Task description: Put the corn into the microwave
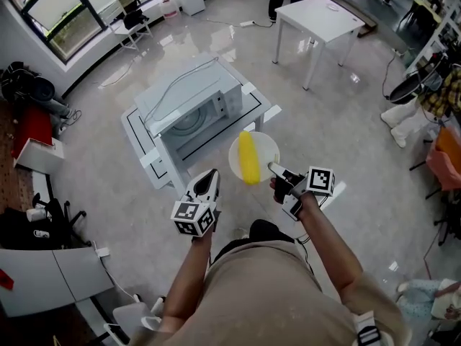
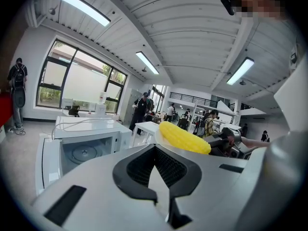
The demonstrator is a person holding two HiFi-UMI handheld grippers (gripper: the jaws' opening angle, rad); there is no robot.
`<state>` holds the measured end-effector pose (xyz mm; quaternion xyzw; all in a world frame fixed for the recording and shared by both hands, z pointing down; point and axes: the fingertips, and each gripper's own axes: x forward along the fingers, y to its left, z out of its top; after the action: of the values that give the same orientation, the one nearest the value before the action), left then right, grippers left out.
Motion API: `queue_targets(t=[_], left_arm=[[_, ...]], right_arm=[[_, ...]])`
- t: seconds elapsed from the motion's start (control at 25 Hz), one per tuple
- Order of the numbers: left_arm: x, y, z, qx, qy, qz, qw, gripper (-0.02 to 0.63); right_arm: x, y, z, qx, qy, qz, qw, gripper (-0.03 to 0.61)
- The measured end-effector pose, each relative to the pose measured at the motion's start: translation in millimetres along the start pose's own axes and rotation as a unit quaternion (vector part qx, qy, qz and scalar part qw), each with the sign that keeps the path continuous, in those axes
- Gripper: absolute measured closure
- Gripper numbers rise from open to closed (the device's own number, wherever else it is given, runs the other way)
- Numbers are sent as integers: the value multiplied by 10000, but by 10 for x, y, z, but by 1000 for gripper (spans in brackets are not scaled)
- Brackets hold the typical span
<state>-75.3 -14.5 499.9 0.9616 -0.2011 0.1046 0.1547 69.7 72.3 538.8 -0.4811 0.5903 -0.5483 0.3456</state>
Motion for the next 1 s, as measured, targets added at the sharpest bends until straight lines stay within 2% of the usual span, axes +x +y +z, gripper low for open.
queue_targets(t=[0.16, 0.28, 0.4, 0.56, 0.68, 0.88, 1.0], left_arm=[[-5, 139, 86, -47, -24, 181, 9998, 611], [34, 253, 207, -54, -192, 257, 9995, 611], [136, 417, 314, -37, -366, 367, 9986, 611], [332, 547, 370, -205, -467, 531, 9973, 611], [472, 587, 410, -195, -437, 600, 9971, 611], [618, 657, 459, -319, -348, 889, 9949, 611], [679, 740, 460, -393, -333, 1056, 9931, 611]], right_arm=[[222, 12, 71, -26, 203, 35, 9998, 561], [495, 49, 209, -254, 434, 235, 9985, 561], [806, 12, 372, -280, 681, 236, 9970, 561], [1120, -12, 603, -432, 1025, 218, 9936, 561], [1327, -39, 771, -517, 1244, 233, 9906, 561], [1575, -125, 927, -303, 1556, 200, 9871, 561], [1755, -226, 977, -425, 1775, 215, 9830, 561]])
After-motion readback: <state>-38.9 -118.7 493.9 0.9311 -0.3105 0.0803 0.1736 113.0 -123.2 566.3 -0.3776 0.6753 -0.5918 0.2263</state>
